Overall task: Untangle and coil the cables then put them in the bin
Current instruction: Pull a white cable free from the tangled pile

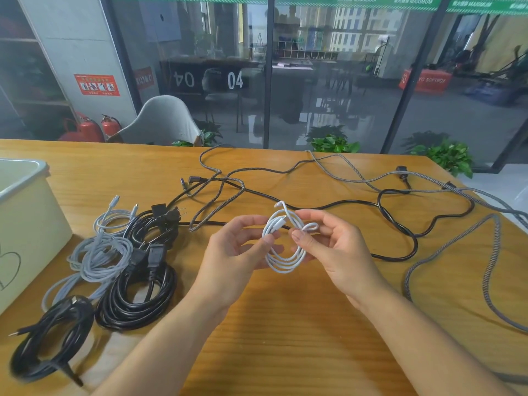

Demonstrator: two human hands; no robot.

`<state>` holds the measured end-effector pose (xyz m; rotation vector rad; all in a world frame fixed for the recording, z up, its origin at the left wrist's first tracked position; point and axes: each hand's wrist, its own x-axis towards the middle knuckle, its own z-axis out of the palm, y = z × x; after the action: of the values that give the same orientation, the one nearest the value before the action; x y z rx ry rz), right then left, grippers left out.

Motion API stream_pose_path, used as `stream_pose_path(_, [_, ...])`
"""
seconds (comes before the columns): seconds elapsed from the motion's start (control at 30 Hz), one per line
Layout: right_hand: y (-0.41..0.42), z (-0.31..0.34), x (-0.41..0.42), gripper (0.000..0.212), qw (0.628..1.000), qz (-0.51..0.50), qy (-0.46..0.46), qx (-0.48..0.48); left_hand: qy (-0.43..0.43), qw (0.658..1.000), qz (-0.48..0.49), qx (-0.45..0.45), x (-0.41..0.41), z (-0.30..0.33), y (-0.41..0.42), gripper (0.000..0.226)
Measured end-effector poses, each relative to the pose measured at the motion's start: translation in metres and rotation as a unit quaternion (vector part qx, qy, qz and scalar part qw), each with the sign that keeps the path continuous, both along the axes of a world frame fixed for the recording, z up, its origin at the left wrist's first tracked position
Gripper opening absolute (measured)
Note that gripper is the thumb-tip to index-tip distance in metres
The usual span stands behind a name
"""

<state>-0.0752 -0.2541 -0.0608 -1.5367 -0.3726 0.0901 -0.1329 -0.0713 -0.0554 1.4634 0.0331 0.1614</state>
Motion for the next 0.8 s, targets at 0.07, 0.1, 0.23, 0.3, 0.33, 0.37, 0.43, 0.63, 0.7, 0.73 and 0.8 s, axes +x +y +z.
stream_pose_path(0.07, [0.0,0.0,0.0,0.029,1.0,-0.015,-0.005,0.009,0.016,1.0,0.001,0.026,0.001,-0.002,0.001,0.025])
stream_pose_path(0.1, [0.0,0.0,0.001,0.029,1.0,-0.019,-0.004,0.012,0.026,0.999,-0.004,0.034,0.002,-0.003,0.002,0.025])
stream_pose_path(0.23, [-0.001,-0.001,0.0,0.033,1.0,-0.003,0.013,-0.007,0.032,0.999,-0.015,0.034,0.002,-0.006,0.003,0.023])
stream_pose_path(0.3, [-0.001,-0.002,0.001,0.035,0.999,0.009,0.025,-0.02,0.023,0.999,-0.021,0.009,0.002,-0.004,0.003,0.026])
stream_pose_path(0.33, [-0.001,-0.003,0.001,0.037,0.999,0.014,0.031,-0.022,0.021,0.999,-0.03,-0.017,0.003,-0.004,0.003,0.029])
stream_pose_path(0.37, [-0.001,-0.003,0.002,0.038,0.999,0.019,0.037,-0.02,0.021,0.998,-0.042,-0.048,0.003,-0.003,0.003,0.032])
stream_pose_path(0.43, [-0.001,-0.002,0.001,0.04,0.999,0.028,0.042,-0.019,0.019,0.991,-0.061,-0.114,0.003,-0.002,0.003,0.034])
stream_pose_path(0.63, [0.006,-0.008,-0.005,0.052,0.995,0.08,0.034,-0.054,0.011,0.989,-0.064,-0.134,0.006,-0.008,0.001,0.032])
stream_pose_path(0.7, [0.007,-0.007,-0.007,0.045,0.995,0.08,0.019,-0.055,0.009,0.992,-0.057,-0.112,0.006,-0.008,0.001,0.031])
stream_pose_path(0.73, [0.008,-0.006,-0.008,0.041,0.996,0.075,0.016,-0.043,0.01,0.993,-0.052,-0.105,0.005,-0.008,0.001,0.032])
stream_pose_path(0.8, [0.009,-0.005,-0.009,0.033,0.998,0.066,0.015,-0.012,0.009,0.994,-0.042,-0.098,0.005,-0.008,0.0,0.035])
